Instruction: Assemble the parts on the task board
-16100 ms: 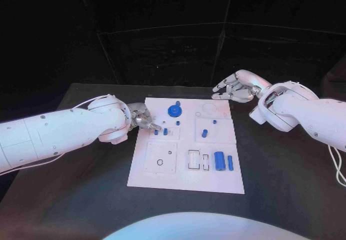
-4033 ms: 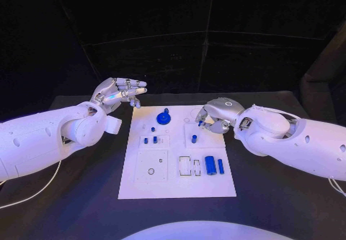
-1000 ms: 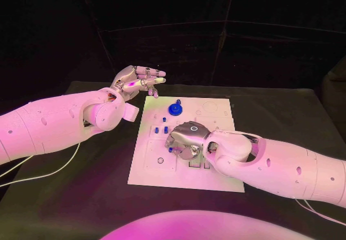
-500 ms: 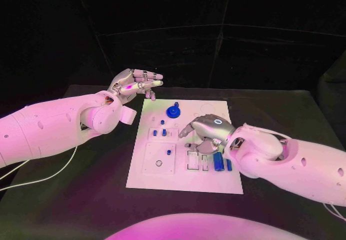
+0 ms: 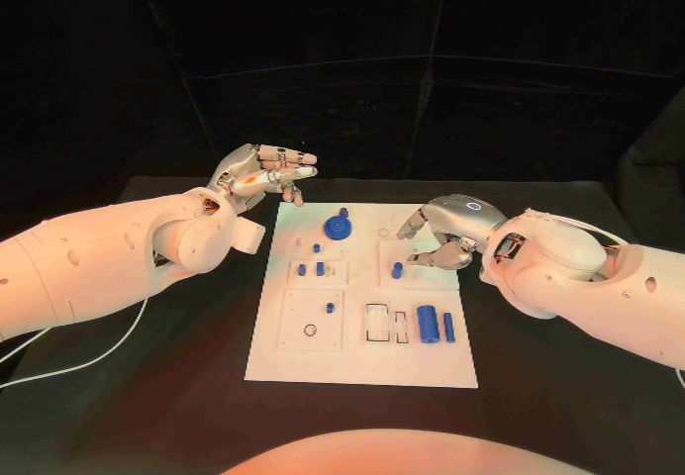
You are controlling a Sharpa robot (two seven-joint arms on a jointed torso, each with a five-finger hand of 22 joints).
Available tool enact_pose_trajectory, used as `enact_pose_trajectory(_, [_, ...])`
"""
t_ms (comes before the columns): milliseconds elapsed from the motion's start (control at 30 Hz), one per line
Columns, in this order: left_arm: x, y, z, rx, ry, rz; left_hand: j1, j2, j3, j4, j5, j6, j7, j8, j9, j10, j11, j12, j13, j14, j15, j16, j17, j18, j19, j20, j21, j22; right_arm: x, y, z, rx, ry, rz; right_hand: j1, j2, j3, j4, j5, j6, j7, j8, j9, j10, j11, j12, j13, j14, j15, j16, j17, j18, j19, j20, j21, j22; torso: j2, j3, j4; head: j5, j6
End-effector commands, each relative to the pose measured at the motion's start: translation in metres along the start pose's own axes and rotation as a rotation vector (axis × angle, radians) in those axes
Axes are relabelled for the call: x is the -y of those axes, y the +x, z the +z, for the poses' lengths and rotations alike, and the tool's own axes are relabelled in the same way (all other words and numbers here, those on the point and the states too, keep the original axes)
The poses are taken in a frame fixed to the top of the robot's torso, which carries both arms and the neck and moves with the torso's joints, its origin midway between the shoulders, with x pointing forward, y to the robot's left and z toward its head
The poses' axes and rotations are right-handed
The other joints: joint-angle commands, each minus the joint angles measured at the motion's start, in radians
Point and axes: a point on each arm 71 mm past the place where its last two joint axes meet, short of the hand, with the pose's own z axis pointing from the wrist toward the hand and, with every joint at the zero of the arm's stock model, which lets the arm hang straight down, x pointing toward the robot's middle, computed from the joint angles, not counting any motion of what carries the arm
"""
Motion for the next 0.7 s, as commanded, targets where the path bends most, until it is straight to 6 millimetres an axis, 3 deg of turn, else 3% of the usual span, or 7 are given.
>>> enact_pose_trajectory(33, [0.001,0.001,0.001,-0.013,0.004,-0.009,0.005,0.004,-0.004,0.0,0.005,0.001,0.003,0.004,-0.001,-0.004,-0.001,0.005,-0.001,-0.009,-0.001,-0.003,-0.001,0.013,-0.007,-0.003,-0.004,-0.001,0.002,0.004,0.002,-0.072,0.023,-0.034,0.016,0.0,-0.01,-0.001,0.006,0.005,-0.002,0.001,0.001,-0.005,0.0,0.008,0.001,-0.003,-0.001,-0.003,-0.002,0.014,-0.004,0.0,-0.007,-0.001,0.001,0.0002,0.0014,0.0,-0.002])
enact_pose_trajectory(167, [0.001,0.001,0.0,-0.013,0.003,-0.008,0.005,0.004,-0.004,0.0,0.005,0.001,0.003,0.004,-0.001,-0.004,-0.001,0.005,-0.001,-0.009,-0.001,-0.003,-0.001,0.013,-0.007,-0.003,-0.004,-0.001,0.001,0.009,0.005,-0.117,0.022,-0.049,0.026,0.005,-0.016,-0.002,0.007,0.013,-0.003,0.004,0.002,-0.001,-0.001,0.016,0.002,-0.003,-0.002,-0.002,-0.002,0.013,-0.002,0.0,-0.007,0.0,0.0,-0.0015,0.0016,0.001,-0.003])
enact_pose_trajectory(700, [0.001,0.001,0.0,-0.015,0.004,-0.009,0.005,0.004,-0.004,0.0,0.005,0.001,0.003,0.004,-0.001,-0.004,-0.001,0.005,-0.001,-0.009,-0.001,-0.003,-0.001,0.013,-0.007,-0.003,-0.004,-0.001,-0.011,0.028,0.018,-0.195,-0.029,-0.053,0.059,0.042,-0.001,-0.01,0.009,0.029,0.001,0.002,0.001,0.05,-0.011,0.047,-0.002,0.005,-0.01,0.015,0.015,0.009,0.015,-0.007,0.005,0.022,0.0,-0.0002,0.0011,0.004,-0.007])
